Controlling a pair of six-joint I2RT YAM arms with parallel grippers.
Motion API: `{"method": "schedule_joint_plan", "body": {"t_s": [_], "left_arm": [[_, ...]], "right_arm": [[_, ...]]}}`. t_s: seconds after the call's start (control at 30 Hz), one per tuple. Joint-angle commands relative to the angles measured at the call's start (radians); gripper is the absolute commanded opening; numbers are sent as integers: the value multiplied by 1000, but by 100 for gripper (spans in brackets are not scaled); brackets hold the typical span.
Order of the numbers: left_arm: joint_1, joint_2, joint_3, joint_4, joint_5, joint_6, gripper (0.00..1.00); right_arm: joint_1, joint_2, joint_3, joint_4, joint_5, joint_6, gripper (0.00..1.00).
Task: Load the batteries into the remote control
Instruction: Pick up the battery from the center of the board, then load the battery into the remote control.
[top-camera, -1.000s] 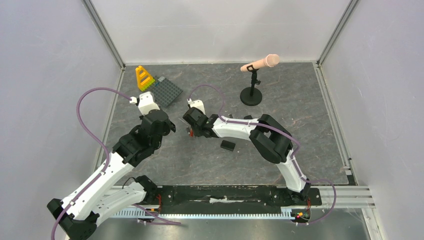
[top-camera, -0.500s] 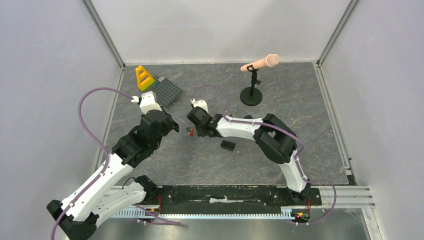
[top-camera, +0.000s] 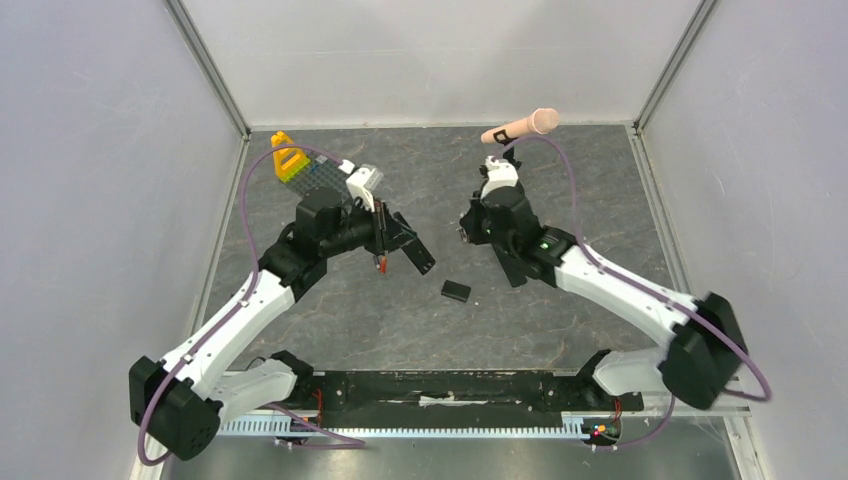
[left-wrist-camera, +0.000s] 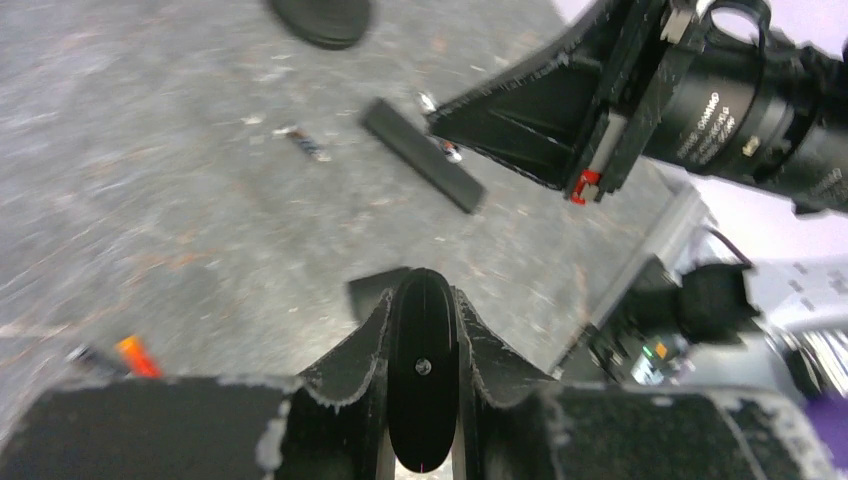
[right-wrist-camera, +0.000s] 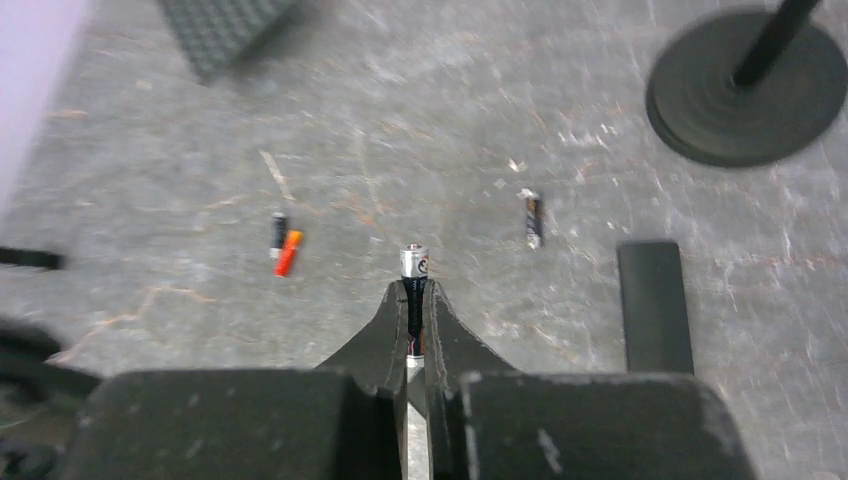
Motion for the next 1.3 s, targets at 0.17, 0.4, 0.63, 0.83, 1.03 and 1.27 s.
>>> {"method": "schedule_joint_plan", "body": {"t_s": [0.17, 0.4, 0.63, 0.83, 1.03, 1.27], "left_arm": [[5, 133, 140, 228, 512, 76, 2], [12, 238, 191, 296, 438, -176, 2], [62, 361, 108, 754, 532, -672, 2], [65, 381, 104, 759, 570, -723, 2], [76, 373, 106, 752, 611, -738, 2], [84, 377, 115, 740, 651, -709, 2]], "right_arm": [[5, -398, -224, 289, -190, -139, 0], [6, -438, -189, 295, -395, -162, 0], [6, -403, -185, 283, -443, -205, 0], [6, -372, -178, 306, -421, -246, 0], [6, -371, -195, 316, -412, -294, 0], [6, -392, -220, 319, -399, -336, 0]]}}
